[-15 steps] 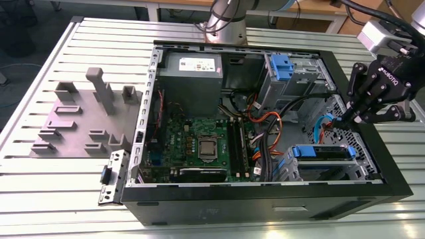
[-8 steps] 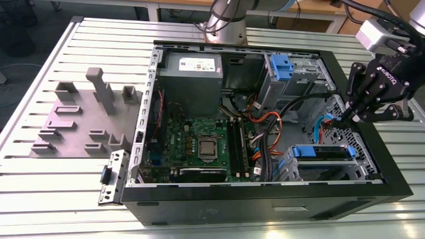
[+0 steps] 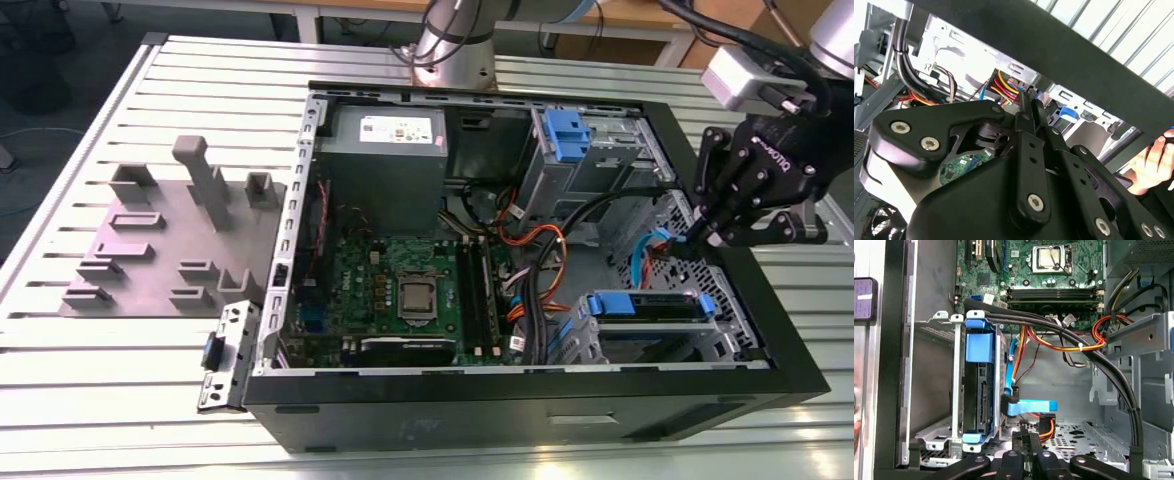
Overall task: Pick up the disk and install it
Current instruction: 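Insert the first disk wire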
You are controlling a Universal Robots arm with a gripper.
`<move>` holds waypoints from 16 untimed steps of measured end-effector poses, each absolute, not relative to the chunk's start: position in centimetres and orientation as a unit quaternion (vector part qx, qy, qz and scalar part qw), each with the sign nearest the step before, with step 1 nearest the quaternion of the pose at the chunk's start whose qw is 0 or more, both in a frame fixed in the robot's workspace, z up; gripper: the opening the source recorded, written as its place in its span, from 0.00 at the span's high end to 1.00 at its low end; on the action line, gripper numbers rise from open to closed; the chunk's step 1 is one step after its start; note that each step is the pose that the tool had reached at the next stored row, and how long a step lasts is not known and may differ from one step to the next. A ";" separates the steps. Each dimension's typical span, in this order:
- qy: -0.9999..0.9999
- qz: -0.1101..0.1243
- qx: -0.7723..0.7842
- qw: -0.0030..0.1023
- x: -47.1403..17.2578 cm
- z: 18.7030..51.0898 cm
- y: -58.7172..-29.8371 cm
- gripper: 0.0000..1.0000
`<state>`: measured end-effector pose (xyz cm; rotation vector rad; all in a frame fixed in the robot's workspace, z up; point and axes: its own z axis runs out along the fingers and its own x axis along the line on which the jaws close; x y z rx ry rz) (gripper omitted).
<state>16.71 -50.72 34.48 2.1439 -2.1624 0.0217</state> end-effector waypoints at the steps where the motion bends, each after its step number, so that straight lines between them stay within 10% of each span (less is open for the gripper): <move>1: -0.709 0.008 0.704 0.048 16.6 34.5 -50.7 0.84; 16: -0.708 0.021 0.705 0.034 14.7 34.5 -52.7 0.84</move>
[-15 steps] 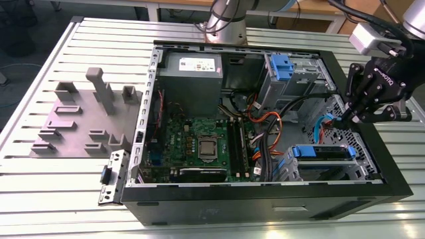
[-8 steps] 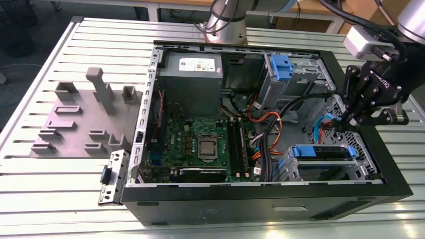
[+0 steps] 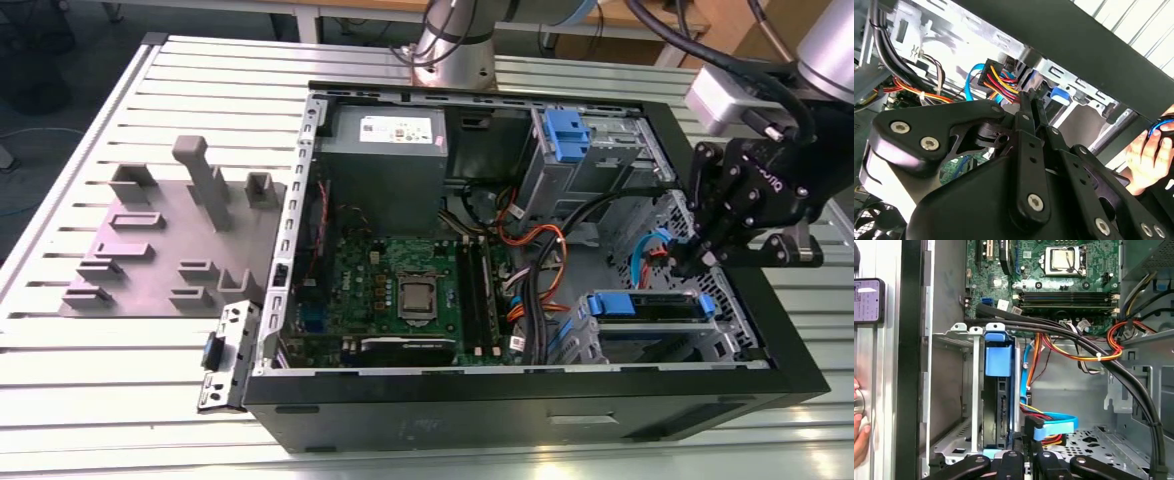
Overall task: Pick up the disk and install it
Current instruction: 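Insert the first disk wire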
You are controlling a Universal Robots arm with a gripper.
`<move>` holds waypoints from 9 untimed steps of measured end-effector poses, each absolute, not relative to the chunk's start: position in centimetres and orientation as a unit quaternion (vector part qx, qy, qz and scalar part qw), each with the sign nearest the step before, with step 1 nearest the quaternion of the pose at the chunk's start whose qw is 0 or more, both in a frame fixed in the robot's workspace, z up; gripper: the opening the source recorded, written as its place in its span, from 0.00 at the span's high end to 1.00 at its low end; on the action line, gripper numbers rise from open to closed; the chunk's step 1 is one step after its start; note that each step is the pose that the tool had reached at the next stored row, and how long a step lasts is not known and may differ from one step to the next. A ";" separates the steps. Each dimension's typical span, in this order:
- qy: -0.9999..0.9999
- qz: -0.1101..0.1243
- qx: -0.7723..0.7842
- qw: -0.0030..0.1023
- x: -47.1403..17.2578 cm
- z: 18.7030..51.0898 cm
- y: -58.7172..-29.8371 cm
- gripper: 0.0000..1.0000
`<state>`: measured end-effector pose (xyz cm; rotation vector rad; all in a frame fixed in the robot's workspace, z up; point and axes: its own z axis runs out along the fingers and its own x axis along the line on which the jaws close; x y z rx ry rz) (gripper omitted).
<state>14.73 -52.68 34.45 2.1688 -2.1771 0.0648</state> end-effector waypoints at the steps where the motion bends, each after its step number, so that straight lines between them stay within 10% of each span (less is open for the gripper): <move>1: -0.708 0.023 0.705 0.032 14.6 34.5 -52.7 0.84; 9: -0.708 0.042 0.705 0.013 13.6 34.4 -52.8 0.84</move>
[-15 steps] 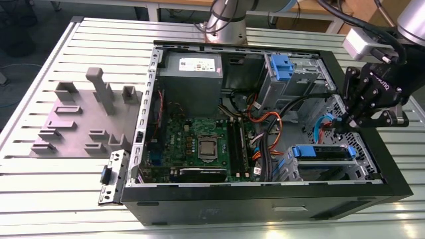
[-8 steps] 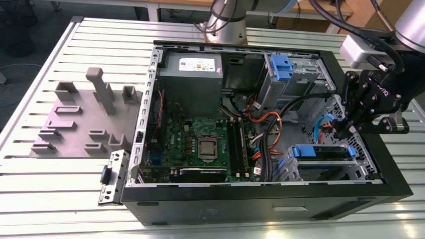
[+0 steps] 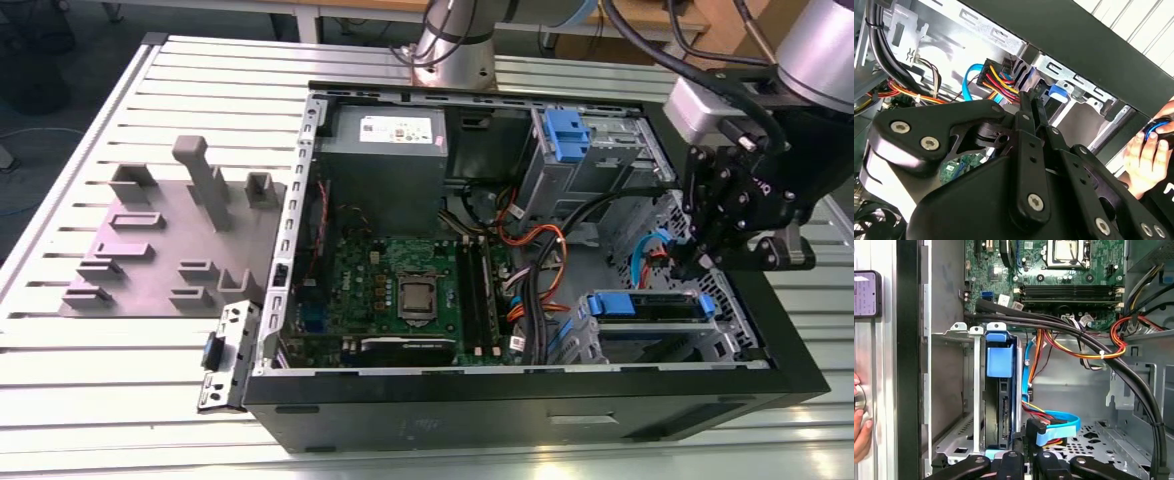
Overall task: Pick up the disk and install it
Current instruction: 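Insert the first disk wire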
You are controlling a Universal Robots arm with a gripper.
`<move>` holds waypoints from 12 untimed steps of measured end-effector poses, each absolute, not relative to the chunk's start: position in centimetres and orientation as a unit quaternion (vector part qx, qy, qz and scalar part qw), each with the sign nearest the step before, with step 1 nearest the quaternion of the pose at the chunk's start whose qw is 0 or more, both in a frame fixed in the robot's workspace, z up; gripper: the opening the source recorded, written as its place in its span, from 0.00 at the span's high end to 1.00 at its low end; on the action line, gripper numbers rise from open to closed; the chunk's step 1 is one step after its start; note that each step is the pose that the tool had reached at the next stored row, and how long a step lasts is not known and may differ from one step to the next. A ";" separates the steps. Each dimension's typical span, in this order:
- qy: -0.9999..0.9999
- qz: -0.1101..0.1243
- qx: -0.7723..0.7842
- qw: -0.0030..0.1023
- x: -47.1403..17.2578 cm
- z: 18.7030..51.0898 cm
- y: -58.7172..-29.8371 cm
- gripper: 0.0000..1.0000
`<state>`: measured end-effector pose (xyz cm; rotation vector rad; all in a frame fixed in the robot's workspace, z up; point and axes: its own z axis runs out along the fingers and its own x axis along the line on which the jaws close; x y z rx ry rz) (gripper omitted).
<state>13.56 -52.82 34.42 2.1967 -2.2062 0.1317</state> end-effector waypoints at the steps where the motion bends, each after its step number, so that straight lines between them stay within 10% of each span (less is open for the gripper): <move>1: -0.708 0.044 0.705 0.011 13.5 34.4 -52.9 0.84; 12: -0.707 0.058 0.705 -0.003 12.4 34.2 -54.1 0.84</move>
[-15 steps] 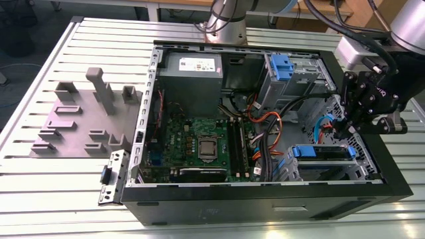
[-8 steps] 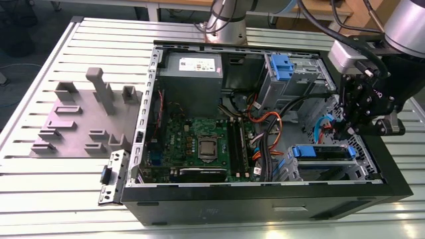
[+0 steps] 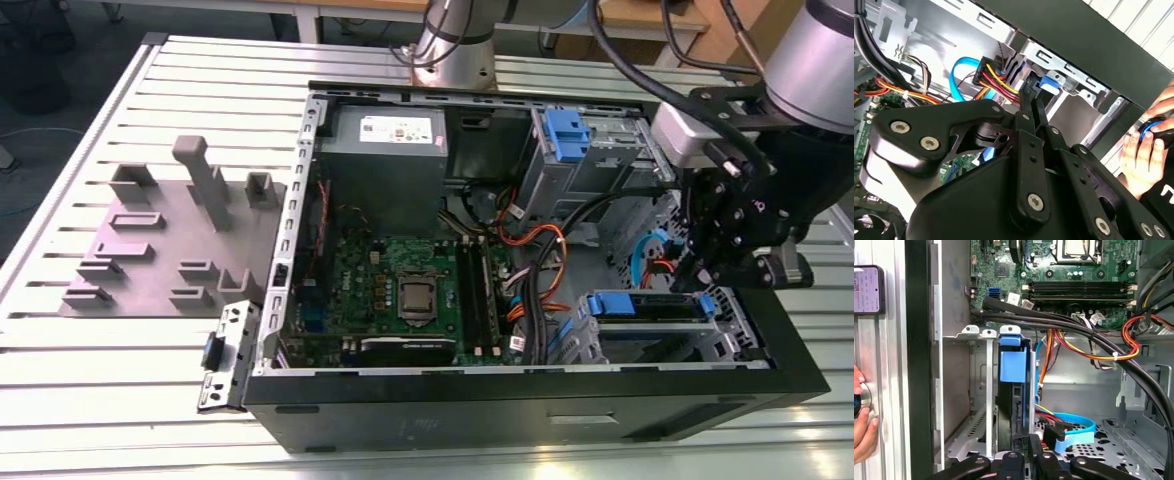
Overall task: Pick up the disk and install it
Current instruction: 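Insert the first disk wire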
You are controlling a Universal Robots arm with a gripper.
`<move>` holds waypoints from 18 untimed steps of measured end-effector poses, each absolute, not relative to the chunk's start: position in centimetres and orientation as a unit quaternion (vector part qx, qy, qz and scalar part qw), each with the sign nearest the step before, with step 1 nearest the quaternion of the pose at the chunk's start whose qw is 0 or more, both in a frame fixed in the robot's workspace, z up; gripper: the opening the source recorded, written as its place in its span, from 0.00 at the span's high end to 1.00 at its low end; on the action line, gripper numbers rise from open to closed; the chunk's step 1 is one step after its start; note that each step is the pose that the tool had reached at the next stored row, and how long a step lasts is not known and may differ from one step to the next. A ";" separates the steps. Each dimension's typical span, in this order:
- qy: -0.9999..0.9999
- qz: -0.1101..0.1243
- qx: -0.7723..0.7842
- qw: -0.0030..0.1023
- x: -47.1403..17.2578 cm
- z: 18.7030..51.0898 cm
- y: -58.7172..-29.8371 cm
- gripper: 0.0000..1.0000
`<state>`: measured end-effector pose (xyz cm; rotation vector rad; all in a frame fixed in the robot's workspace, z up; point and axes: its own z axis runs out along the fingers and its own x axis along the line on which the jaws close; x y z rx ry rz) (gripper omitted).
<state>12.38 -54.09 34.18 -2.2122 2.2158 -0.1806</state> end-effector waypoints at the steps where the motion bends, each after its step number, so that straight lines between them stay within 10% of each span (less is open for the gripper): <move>1: 0.706 -0.059 -0.705 0.004 12.3 34.2 -54.1 0.84; 18: 0.704 -0.073 -0.706 0.019 11.2 33.7 -54.5 0.84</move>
